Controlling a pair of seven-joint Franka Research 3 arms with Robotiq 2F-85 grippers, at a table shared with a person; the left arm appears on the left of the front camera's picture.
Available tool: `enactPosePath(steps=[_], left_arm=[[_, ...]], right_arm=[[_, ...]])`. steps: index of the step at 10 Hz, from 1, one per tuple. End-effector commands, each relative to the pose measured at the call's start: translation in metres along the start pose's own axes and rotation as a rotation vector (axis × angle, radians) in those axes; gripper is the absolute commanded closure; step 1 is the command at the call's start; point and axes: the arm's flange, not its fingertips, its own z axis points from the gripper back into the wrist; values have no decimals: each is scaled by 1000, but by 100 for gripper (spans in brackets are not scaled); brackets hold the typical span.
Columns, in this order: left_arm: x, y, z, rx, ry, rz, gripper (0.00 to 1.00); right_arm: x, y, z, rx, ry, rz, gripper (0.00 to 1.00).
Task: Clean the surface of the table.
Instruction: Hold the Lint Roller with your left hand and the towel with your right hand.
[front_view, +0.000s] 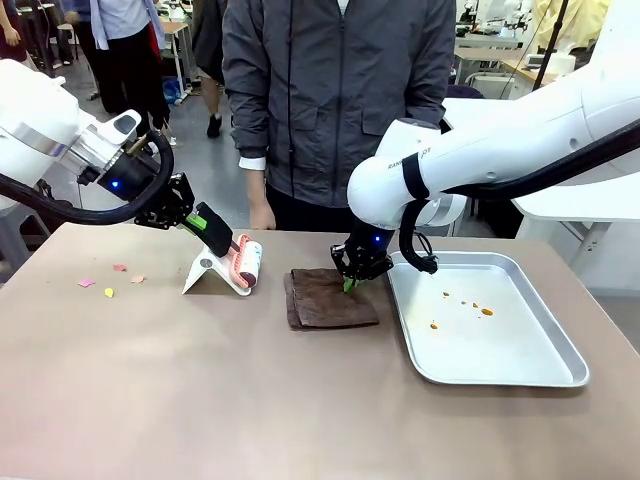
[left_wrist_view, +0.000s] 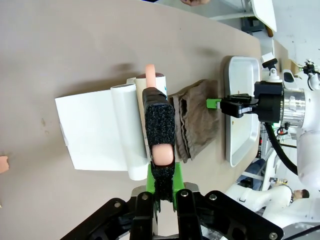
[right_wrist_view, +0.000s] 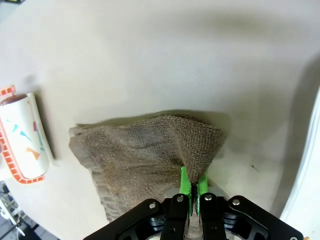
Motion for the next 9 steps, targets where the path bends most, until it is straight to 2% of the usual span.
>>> enactPosePath(steps=[1, 5, 6, 9], left_arm=[[2, 0, 2, -15, -2, -21, 100], [-5, -3, 14, -53, -50, -42, 100], [-12, -9, 23, -90, -64, -61, 100], [-41, -25, 64, -200, -106, -162, 100]], right_arm=[[-7, -5, -5, -10, 12, -13, 100], [-8, -7, 4, 13, 1, -14, 100], [-11, -15, 19, 85, -27, -30, 100], [-35, -54, 69, 404, -55, -39, 100]])
